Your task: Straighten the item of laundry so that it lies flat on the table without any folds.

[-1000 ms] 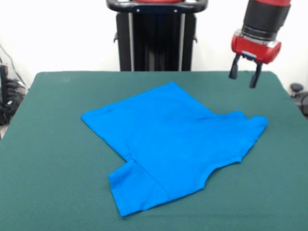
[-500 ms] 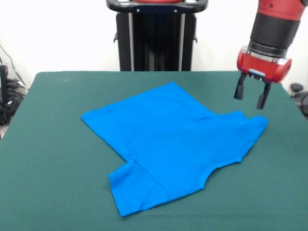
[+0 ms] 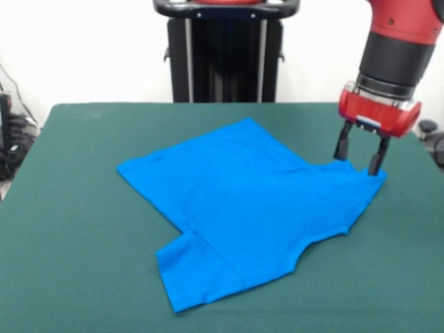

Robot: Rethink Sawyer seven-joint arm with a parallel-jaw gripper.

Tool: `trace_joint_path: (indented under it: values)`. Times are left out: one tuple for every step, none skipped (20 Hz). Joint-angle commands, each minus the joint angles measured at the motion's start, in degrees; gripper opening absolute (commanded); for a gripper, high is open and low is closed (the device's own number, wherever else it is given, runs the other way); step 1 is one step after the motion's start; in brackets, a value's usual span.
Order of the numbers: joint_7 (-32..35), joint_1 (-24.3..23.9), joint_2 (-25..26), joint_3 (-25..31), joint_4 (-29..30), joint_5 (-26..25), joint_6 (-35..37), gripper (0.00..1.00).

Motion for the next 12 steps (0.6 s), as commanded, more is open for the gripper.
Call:
trace_joint_path:
  values:
    - [10.1, -0.1, 2.4, 2.0, -0.7, 1.4, 5.0, 1.00]
    - [10.3, 0.3, 2.7, 2.1, -0.4, 1.3, 4.4, 1.00]
    - [10.6, 0.6, 3.0, 2.2, 0.1, 1.4, 3.5, 1.00]
    - [10.9, 1.0, 3.2, 2.0, 0.5, 1.4, 3.1, 1.00]
    - [11.0, 1.2, 3.2, 2.2, 1.2, 1.4, 2.3, 1.00]
    - [11.0, 1.3, 3.0, 2.6, 2.1, 1.3, 1.6, 1.00]
    - [11.0, 1.2, 2.9, 3.1, 2.9, 1.2, 0.7, 1.00]
    - [10.8, 0.9, 2.6, 3.7, 3.9, 1.1, -0.3, 1.00]
    - [10.9, 1.0, 2.7, 3.8, 4.3, 1.1, -0.9, 1.00]
    - [10.9, 1.0, 2.6, 4.0, 4.7, 1.1, -1.1, 1.00]
    - [10.9, 1.1, 2.7, 4.1, 4.9, 1.0, -1.4, 1.00]
    - [11.0, 1.0, 2.7, 4.4, 5.4, 1.1, -1.8, 1.00]
